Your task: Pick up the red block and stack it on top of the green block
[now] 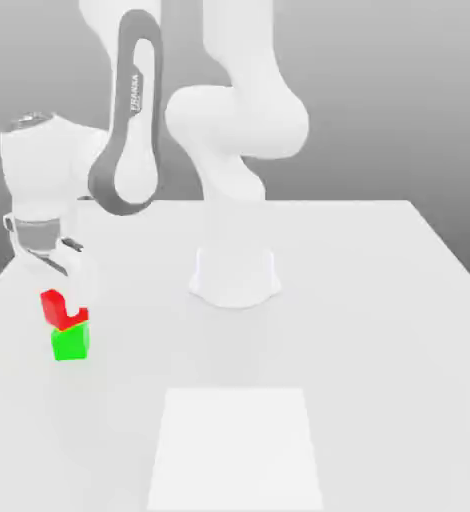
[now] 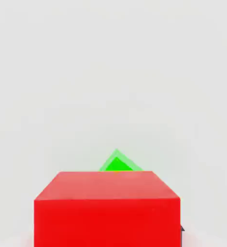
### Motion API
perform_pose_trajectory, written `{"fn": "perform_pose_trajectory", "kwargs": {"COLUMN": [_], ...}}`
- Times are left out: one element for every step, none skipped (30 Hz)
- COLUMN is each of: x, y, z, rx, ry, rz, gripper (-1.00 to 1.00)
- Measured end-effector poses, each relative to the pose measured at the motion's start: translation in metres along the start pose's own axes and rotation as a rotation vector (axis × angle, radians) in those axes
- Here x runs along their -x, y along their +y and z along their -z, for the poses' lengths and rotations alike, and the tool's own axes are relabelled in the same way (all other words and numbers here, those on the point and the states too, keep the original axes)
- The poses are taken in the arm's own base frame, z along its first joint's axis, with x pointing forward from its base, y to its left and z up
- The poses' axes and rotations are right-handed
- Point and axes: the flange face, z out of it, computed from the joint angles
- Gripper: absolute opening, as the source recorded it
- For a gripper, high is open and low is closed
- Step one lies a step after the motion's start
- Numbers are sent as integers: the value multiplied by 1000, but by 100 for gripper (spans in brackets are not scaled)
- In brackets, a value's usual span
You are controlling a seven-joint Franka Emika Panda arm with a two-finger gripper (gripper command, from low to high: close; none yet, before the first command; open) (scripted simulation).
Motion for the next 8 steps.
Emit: {"fn": "perform_pose_trajectory", "kwargs": {"x": [0,0,0,0,0,0,-2,-3], "y": [-1,-1,-1,-1,-1,2,2,2], "z": [0,0,0,0,0,-2,0,4], "rx": [0,0,0,0,0,2,0,-3], "ry": [0,0,0,0,0,1,1,-1], "rz": [2,2,2,2,2,-4,-8,-11], "gripper": [100,100,100,100,100,100,100,100]}}
